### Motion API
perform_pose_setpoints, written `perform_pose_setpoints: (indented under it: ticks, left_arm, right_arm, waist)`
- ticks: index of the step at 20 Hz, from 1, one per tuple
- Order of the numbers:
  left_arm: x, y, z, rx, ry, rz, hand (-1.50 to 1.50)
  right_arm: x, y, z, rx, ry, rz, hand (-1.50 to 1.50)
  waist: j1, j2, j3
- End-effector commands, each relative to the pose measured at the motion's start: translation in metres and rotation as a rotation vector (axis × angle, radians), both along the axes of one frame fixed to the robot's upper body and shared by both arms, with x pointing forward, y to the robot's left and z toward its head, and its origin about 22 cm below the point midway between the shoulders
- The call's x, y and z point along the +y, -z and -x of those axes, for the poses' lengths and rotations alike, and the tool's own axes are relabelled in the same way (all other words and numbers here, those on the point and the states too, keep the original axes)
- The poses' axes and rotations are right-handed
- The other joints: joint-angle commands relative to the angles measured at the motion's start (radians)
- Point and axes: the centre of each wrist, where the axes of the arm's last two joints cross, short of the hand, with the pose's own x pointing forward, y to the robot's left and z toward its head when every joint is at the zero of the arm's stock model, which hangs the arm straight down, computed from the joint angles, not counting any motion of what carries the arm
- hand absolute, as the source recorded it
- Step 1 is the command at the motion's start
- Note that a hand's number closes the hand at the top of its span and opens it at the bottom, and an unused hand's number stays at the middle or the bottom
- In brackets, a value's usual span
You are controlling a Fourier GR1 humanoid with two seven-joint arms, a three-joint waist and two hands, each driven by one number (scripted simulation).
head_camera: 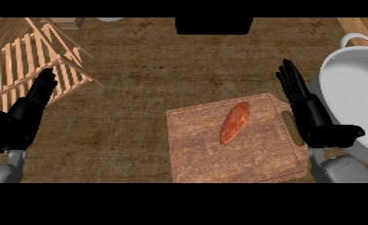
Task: Pick the sweet potato from the cutting board and place it in the pot
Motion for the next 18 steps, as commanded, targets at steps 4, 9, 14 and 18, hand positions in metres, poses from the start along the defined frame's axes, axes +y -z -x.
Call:
perform_pose_setpoints:
  ticks: [4,9,14,18]
  left_arm:
    - [-0.022,-0.03,-0.021,-0.196,-0.003,0.144,0.0]
    - [-0.059,-0.042,-0.031,-0.224,0.035,0.28,0.0]
    - [-0.064,-0.036,-0.032,-0.226,0.018,0.281,0.0]
    - [-0.059,-0.04,-0.038,-0.224,0.025,0.288,0.0]
  right_arm:
    - [-0.052,-0.078,-0.026,-0.157,-0.253,-0.101,1.5]
    - [-0.126,-0.069,-0.027,-0.146,0.091,0.318,-1.5]
    - [-0.136,-0.037,-0.007,-0.319,-0.169,0.359,-1.5]
    - [-0.118,-0.052,-0.004,-0.326,-0.242,0.504,-1.5]
  waist:
    - [-0.023,0.026,-0.017]
    - [-0.033,0.035,-0.016]
    - [-0.028,0.032,-0.017]
    - [-0.028,0.029,-0.019]
